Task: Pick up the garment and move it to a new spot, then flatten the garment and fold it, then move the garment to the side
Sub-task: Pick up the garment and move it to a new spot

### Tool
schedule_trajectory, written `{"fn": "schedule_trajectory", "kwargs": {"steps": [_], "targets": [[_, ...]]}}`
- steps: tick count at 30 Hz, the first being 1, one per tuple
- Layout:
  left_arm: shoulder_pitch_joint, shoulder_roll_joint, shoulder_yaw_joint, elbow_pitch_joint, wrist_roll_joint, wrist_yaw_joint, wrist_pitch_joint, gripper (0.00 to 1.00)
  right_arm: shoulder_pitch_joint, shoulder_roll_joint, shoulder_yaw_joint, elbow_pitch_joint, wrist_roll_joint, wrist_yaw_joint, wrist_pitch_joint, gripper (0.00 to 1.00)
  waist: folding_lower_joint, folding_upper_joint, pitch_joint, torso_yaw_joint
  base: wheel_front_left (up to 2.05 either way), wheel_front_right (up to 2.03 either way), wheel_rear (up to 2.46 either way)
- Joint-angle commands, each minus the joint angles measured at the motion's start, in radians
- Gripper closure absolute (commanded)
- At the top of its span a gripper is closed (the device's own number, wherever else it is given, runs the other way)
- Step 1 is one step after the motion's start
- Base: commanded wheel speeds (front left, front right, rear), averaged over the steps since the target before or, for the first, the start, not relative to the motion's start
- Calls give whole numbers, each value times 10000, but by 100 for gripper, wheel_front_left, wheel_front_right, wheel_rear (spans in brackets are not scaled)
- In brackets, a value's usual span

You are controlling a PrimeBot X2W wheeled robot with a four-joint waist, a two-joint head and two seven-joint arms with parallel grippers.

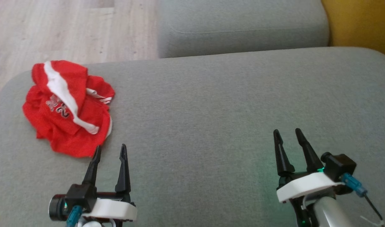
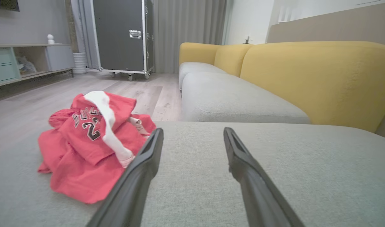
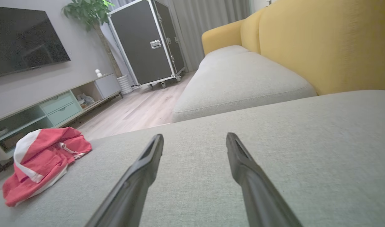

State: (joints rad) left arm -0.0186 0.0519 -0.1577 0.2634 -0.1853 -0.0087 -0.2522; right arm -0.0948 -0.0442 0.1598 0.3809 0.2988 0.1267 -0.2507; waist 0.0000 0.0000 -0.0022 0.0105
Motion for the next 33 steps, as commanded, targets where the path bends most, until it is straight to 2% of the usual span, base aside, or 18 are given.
{"fn": "schedule_trajectory", "kwargs": {"steps": [1,21,33], "targets": [[-223,-15,405,-319,83,49,-95,0,-357,-60,352,-352,72,40,-111,0,0,0,-85,215,0,0,0],[233,-16,953,-203,306,-81,-95,0,89,-60,1418,-623,703,40,-111,0,0,0,-525,2291,0,0,0],[256,-16,1398,-330,569,-259,-95,0,221,-60,1739,-702,939,40,-111,0,0,0,-572,2709,0,0,0]]}}
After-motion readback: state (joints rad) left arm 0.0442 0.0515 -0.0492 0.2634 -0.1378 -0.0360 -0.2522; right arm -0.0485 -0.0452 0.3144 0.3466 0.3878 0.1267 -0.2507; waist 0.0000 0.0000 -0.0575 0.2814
